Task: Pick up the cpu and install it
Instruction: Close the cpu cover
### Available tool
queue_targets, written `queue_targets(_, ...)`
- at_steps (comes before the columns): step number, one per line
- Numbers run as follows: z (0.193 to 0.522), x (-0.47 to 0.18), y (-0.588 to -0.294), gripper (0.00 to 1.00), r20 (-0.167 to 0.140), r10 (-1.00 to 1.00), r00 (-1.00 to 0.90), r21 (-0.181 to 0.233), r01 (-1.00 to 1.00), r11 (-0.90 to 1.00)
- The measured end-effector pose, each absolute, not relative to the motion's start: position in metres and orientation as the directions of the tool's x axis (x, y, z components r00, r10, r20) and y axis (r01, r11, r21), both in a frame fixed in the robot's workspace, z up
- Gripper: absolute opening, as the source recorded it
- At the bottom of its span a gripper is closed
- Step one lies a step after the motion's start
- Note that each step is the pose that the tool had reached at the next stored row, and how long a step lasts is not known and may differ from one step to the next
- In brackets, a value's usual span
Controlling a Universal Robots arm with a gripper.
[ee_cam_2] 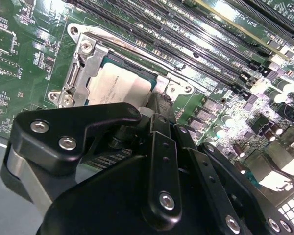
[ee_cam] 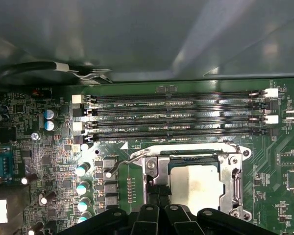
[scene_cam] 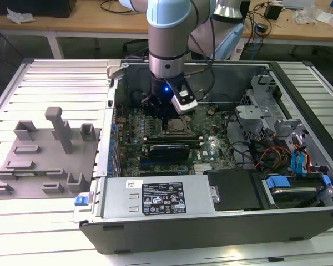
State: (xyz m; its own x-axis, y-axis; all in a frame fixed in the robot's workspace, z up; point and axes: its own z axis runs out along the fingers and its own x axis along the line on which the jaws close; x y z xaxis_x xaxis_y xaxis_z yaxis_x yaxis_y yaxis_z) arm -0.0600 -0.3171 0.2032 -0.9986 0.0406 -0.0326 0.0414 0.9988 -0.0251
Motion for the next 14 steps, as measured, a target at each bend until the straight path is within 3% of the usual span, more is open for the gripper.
queue_targets(14,0.2043,-0.0604,-0.3171,0.11,-0.034,0.041,-0.999,-0.029,0.042,0.999)
